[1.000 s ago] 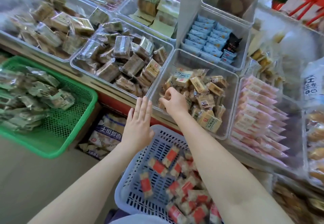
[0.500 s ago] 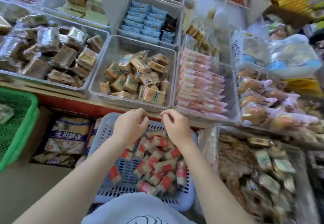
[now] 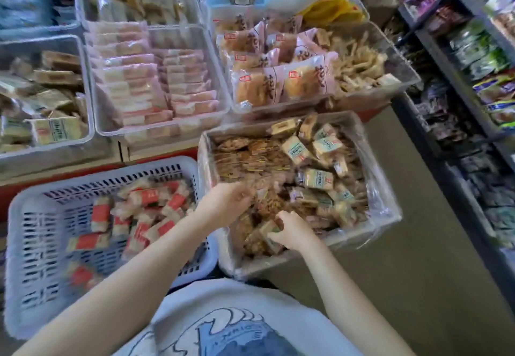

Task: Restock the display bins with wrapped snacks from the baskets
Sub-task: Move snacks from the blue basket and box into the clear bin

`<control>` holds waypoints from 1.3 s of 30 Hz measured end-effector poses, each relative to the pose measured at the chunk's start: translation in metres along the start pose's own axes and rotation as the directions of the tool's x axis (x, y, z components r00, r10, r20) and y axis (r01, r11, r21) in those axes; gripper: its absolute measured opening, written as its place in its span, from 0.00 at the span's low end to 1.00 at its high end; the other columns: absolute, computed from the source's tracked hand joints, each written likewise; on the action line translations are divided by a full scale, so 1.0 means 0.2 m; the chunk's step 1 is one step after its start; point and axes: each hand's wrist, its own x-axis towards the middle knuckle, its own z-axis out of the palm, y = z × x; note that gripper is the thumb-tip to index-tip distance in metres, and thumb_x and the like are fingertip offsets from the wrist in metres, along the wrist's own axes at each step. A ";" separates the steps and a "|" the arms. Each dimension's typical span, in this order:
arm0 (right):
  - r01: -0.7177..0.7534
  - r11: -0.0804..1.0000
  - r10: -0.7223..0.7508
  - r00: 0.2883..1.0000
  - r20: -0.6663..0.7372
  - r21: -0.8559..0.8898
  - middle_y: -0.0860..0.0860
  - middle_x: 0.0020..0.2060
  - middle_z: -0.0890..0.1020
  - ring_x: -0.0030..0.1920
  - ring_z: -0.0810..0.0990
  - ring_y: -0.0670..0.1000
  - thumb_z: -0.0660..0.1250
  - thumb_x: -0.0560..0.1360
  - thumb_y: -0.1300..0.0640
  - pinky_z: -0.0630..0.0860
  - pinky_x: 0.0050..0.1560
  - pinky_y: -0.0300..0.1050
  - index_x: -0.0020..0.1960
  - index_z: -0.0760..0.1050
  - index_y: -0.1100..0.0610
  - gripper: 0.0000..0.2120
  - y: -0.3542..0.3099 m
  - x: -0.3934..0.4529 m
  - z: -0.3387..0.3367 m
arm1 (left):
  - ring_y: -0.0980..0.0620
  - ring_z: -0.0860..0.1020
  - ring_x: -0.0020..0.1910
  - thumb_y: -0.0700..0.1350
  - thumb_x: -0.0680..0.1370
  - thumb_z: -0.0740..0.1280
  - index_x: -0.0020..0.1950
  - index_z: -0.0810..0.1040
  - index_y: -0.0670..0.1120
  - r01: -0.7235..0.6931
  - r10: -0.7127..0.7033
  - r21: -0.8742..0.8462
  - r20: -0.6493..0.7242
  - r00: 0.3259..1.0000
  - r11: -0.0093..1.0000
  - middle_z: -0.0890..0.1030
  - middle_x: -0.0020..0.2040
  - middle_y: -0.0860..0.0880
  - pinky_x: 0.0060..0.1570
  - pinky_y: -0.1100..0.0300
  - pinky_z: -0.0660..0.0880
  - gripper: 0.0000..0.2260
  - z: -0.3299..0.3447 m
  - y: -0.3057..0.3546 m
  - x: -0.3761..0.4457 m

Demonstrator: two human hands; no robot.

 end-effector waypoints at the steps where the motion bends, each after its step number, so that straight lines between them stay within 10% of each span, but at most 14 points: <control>1: 0.010 0.999 -0.010 1.000 0.008 -0.041 0.59 0.71 0.67 0.67 0.73 0.60 0.68 0.76 0.40 0.74 0.63 0.52 0.75 0.64 0.58 0.34 0.01 0.02 0.02 | 0.51 0.79 0.45 0.49 0.82 0.63 0.57 0.81 0.50 0.025 -0.025 -0.003 0.008 1.000 1.000 0.82 0.48 0.52 0.40 0.59 0.72 0.09 0.03 0.02 0.01; 13: 0.221 0.968 -0.230 0.971 -0.068 -0.119 0.55 0.64 0.67 0.69 0.63 0.59 0.72 0.74 0.44 0.65 0.70 0.58 0.63 0.73 0.54 0.23 0.02 0.06 0.09 | 0.53 0.83 0.43 0.49 0.81 0.64 0.58 0.83 0.52 0.281 -0.294 -0.317 0.007 0.956 0.906 0.83 0.51 0.53 0.39 0.60 0.79 0.10 0.13 0.03 -0.03; 19: 0.325 0.762 -0.207 0.942 -0.265 0.560 0.47 0.50 0.81 0.53 0.80 0.50 0.75 0.73 0.49 0.80 0.51 0.51 0.51 0.73 0.47 0.12 -0.05 -0.03 -0.09 | 0.54 0.82 0.47 0.52 0.80 0.68 0.56 0.81 0.54 0.271 -0.314 -0.495 -0.004 0.949 0.825 0.83 0.51 0.54 0.46 0.57 0.81 0.07 0.08 0.03 -0.06; 24: 0.435 0.571 -0.345 0.897 -0.278 0.696 0.47 0.53 0.85 0.54 0.84 0.49 0.67 0.81 0.48 0.84 0.46 0.48 0.61 0.80 0.48 0.11 -0.31 -0.19 -0.34 | 0.50 0.85 0.47 0.53 0.79 0.70 0.62 0.79 0.49 0.179 -0.212 -0.772 0.059 0.976 0.610 0.86 0.50 0.48 0.50 0.54 0.82 0.15 -0.10 0.02 -0.13; 28: 0.451 0.661 -0.449 0.878 -0.166 0.600 0.46 0.55 0.84 0.56 0.83 0.48 0.63 0.80 0.41 0.79 0.61 0.54 0.61 0.79 0.45 0.15 -0.61 -0.25 -0.47 | 0.48 0.85 0.45 0.48 0.80 0.70 0.59 0.81 0.44 0.094 -0.238 -0.855 -0.036 0.971 0.510 0.87 0.48 0.44 0.47 0.54 0.81 0.11 -0.30 -0.06 -0.21; 33: 0.592 0.743 -0.562 0.805 -0.188 0.313 0.45 0.57 0.75 0.52 0.77 0.42 0.74 0.74 0.45 0.72 0.45 0.24 0.69 0.68 0.48 0.28 -1.04 -0.31 -0.51 | 0.42 0.85 0.47 0.47 0.80 0.69 0.60 0.80 0.39 -0.012 -0.331 -0.958 -0.110 0.937 0.286 0.86 0.51 0.39 0.46 0.53 0.82 0.13 -0.59 -0.33 -0.32; 39: 0.748 0.644 -0.753 0.582 -0.306 -0.162 0.53 0.61 0.75 0.62 0.73 0.52 0.76 0.73 0.52 0.70 0.64 0.46 0.69 0.73 0.57 0.28 -1.68 -0.25 -0.39 | 0.44 0.86 0.48 0.47 0.78 0.73 0.65 0.72 0.41 -0.155 -0.456 -0.959 -0.250 0.854 0.236 0.84 0.55 0.40 0.45 0.51 0.83 0.20 -0.93 -0.76 -0.44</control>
